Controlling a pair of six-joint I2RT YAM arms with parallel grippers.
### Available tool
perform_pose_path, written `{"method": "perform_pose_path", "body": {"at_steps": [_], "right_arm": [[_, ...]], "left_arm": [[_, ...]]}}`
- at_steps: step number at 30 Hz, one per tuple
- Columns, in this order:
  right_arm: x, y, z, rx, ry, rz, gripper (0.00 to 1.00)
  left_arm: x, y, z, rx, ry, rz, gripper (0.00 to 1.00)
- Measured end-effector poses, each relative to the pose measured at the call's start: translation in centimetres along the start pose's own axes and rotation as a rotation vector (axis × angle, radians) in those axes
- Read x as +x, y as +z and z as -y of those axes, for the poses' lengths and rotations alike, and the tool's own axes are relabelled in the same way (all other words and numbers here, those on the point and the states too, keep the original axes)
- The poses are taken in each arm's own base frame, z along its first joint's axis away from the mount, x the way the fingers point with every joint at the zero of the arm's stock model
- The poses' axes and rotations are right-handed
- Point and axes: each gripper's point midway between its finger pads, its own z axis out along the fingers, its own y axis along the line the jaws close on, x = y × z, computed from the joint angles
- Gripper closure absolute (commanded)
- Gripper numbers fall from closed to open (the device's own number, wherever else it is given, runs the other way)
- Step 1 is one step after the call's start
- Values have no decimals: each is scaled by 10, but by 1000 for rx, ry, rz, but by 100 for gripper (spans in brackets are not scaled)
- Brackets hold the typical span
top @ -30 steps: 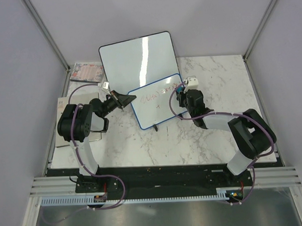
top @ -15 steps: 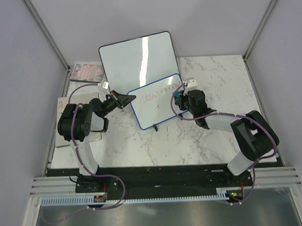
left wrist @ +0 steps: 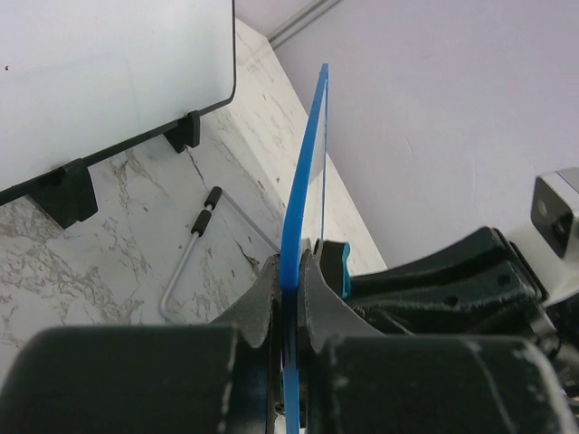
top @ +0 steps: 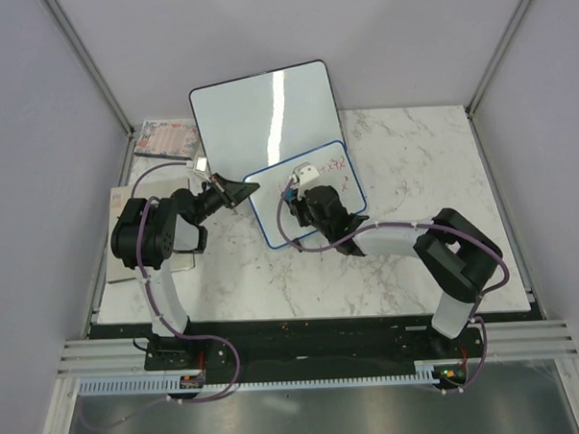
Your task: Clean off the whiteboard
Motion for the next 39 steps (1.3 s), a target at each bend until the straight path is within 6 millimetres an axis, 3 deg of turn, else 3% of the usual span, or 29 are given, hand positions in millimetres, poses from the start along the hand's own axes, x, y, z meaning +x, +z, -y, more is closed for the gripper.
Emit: {"method": "perform_pose_path", "body": {"at_steps": [3, 5, 16, 19, 30, 34, 39], "right_arm": [[2, 2, -24, 10, -45, 0, 100], [2, 2, -29, 34, -58, 1, 100], [8, -6, -8, 129, -24, 12, 100], [6, -6, 12, 127, 23, 8, 100], [0, -15, 117, 278, 176, 40, 100], [4, -21, 144, 326, 226, 46, 100], [6, -22, 154, 342, 284, 46, 100]], "left_arm": [[0, 0, 0, -1, -3, 0, 98], [0, 0, 0, 0, -3, -1, 98], [2, 2, 3, 10, 1, -10, 98], [2, 2, 2, 9, 0, -9, 98], [2, 2, 3, 11, 1, -9, 98], [2, 2, 3, 12, 2, -9, 98], [1, 2, 4, 13, 3, -10, 98]]}}
